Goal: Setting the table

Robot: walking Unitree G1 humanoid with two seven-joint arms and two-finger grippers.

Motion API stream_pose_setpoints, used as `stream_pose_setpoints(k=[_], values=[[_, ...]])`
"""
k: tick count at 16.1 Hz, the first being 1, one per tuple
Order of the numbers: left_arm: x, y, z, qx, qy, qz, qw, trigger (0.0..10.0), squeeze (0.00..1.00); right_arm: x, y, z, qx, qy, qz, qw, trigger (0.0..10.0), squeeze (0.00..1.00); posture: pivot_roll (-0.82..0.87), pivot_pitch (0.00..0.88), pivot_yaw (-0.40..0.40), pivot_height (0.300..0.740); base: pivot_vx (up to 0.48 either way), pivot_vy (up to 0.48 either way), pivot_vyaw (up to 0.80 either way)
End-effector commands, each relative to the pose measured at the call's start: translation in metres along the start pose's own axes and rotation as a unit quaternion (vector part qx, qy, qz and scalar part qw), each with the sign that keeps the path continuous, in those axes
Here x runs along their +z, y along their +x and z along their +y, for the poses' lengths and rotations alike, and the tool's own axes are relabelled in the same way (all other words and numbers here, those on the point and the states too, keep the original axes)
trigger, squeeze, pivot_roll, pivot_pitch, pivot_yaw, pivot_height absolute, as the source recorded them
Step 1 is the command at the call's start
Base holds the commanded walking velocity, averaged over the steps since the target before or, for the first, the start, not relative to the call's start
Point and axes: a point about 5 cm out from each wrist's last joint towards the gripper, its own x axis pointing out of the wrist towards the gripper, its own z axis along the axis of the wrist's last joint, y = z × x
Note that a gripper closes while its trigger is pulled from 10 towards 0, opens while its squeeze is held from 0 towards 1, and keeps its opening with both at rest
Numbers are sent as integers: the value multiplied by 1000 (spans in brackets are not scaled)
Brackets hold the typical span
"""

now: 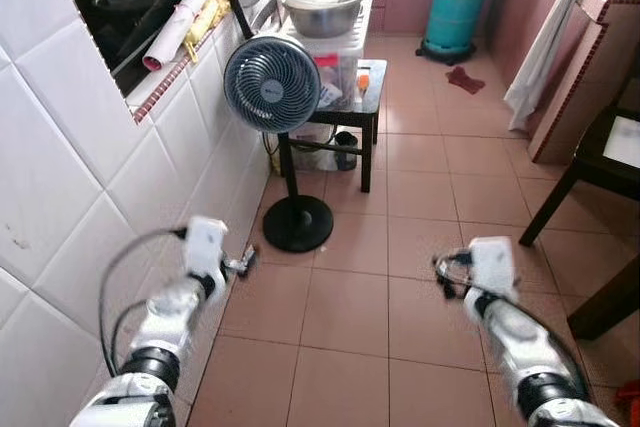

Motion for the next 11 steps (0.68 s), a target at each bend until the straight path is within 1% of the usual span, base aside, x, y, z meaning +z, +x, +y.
stream_pose_setpoints(k=[1, 2, 3, 4, 5, 6, 7, 8, 9, 10, 11], values=[[-2, -6, 7, 7, -38, 5, 999, 10000, 0, 2, -5, -2, 8, 5, -11, 1000, 10000, 0, -103, 44, 81, 740, 0, 0, 0], [-1, -15, 0, -13, -36, -16, 999, 10000, 0, 7, -13, -3, 9, 5, -28, 1000, 10000, 0, -105, 44, 93, 740, 0, 0, 0], [4, -25, -8, -34, -22, -49, 998, 10000, 0, 10, -24, -3, 10, 4, -39, 999, 10000, 0, -107, 47, 97, 740, 0, 0, 0], [9, -39, -15, -26, -28, -75, 996, 10000, 0, 14, -39, -1, 15, 22, -62, 998, 10000, 0, -113, 48, 102, 740, 0, 0, 0], [8, -46, -14, 3, -56, -74, 996, 10000, 0, 17, -49, 0, 20, 26, -75, 997, 10000, 0, -124, 55, 106, 740, 0, 0, 0], [5, -48, -11, 14, -64, -70, 995, 10000, 0, 17, -53, 0, 21, 31, -74, 997, 10000, 0, -124, 55, 106, 740, 0, 0, 0], [-7, -61, -5, 55, -79, -63, 993, 10000, 0, 12, -66, -5, -6, 59, -46, 997, 10000, 0, -126, 61, 95, 740, 0, 0, 0], [-10, -69, -4, 65, -82, -60, 993, 10000, 0, 11, -74, -7, -26, 52, -43, 997, 10000, 0, -113, 73, 80, 740, 0, 0, 0], [-8, -76, -5, 56, -72, -63, 994, 10000, 0, 12, -81, -7, -42, 56, -48, 996, 10000, 0, -110, 80, 74, 740, 0, 0, 0], [-7, -78, -7, 48, -61, -64, 995, 10000, 0, 15, -84, -4, -39, 73, -55, 995, 10000, 0, -111, 85, 72, 740, 0, 0, 0], [-4, -84, -10, 43, -47, -69, 996, 10000, 0, 23, -90, 3, -56, 75, -66, 993, 10000, 0, -117, 91, 72, 740, 0, 0, 0]])
